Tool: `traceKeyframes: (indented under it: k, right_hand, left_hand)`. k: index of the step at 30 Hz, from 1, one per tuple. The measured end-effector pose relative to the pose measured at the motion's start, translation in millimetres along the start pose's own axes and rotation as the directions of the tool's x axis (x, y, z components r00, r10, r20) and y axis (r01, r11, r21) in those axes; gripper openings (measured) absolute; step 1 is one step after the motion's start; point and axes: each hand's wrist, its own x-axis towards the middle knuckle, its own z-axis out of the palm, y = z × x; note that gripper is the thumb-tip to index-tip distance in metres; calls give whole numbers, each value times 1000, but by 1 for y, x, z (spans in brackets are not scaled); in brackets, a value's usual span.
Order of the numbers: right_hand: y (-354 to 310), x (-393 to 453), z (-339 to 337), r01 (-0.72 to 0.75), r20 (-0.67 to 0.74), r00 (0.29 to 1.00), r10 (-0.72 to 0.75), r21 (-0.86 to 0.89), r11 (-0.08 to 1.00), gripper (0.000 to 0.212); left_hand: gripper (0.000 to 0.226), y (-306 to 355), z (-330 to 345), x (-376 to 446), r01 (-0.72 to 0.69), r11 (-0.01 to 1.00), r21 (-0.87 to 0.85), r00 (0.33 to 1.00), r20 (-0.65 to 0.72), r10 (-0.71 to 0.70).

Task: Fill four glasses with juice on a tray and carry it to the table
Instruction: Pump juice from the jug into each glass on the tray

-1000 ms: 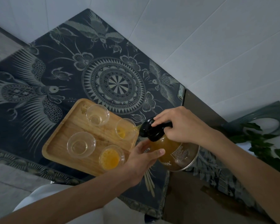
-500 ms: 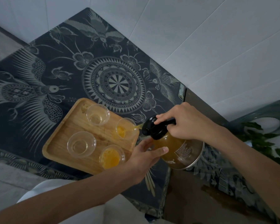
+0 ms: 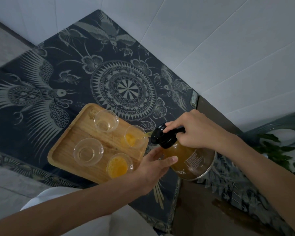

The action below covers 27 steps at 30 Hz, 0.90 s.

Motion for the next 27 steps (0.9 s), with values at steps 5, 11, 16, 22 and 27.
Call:
traceKeyframes:
  k: [5,11,16,22,27]
  right_hand:
    - [-2,1,1,-4,12,1000,3,2,1000,60]
    - [-4,1,-3,-6,34,999,6,-10,1000,59]
    - [-6,1,-5,-24,36,999,26,-35,999,59]
    - [-7,2,-5,-24,55,998,26,-33,999,60]
    - [-7,2,-6,-29,53,998,30,-34,999,59]
  left_hand:
    - [82,1,0,-2,11,1000,-1,1000,-10,-11]
    - [74,1,3,-6,27,1000,2,1000,-1,-27]
    - [73,1,3,-5,32,999,-8,999,31,-32]
    - [70,-1,2,-3,29,999,-23,998,47,-28]
    - [78,2,3,-6,16,1000,-15,999,52,-15]
